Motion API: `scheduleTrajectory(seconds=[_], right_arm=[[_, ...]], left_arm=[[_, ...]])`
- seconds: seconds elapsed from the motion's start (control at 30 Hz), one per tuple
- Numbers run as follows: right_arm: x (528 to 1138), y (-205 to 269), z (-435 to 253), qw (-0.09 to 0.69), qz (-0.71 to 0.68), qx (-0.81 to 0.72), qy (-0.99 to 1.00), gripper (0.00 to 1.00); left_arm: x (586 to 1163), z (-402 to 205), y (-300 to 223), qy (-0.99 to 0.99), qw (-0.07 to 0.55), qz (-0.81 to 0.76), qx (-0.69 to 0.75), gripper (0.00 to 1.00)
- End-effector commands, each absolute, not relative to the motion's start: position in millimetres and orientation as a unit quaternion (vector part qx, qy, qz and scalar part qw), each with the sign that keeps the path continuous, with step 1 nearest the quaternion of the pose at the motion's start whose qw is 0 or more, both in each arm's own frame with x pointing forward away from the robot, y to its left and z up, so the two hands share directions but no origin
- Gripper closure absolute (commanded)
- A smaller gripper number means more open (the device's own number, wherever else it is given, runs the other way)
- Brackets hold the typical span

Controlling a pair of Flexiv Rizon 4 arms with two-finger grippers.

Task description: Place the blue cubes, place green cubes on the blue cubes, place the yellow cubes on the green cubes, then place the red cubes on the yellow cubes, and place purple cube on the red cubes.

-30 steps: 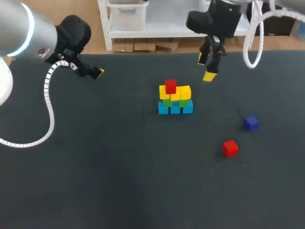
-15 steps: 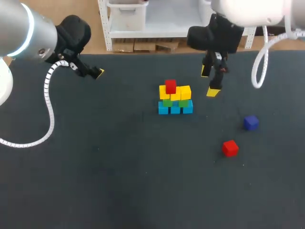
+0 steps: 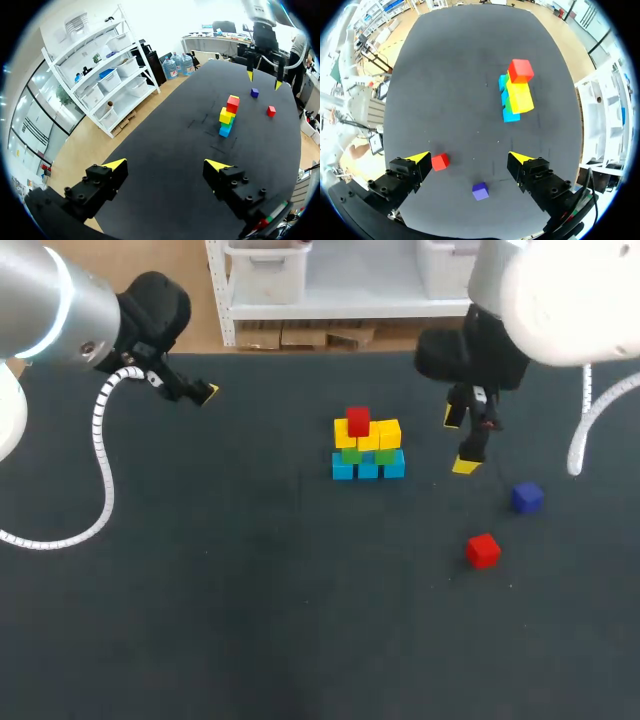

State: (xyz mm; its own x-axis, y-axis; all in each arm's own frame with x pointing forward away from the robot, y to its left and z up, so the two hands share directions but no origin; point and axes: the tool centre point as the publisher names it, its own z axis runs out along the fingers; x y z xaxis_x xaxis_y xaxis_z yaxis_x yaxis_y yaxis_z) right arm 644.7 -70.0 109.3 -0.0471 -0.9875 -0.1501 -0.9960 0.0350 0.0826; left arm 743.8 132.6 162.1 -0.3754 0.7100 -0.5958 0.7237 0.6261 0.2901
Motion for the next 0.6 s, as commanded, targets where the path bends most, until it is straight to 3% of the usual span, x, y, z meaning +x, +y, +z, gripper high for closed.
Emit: scheduleTrajectory(seconds=[0.03, 0.6], right_arm=[[635.6, -80.6, 102.5, 0.077, 0.027, -0.701, 0.709, 0.0], [602.1, -92.6, 77.8, 0.014, 0.047, -0.747, 0.663, 0.0]], left_arm=[[744.7, 162.2, 134.7, 0.828, 0.354, -0.013, 0.435, 0.0], [744.7, 162.2, 134.7, 0.828, 0.354, -0.013, 0.435, 0.0]])
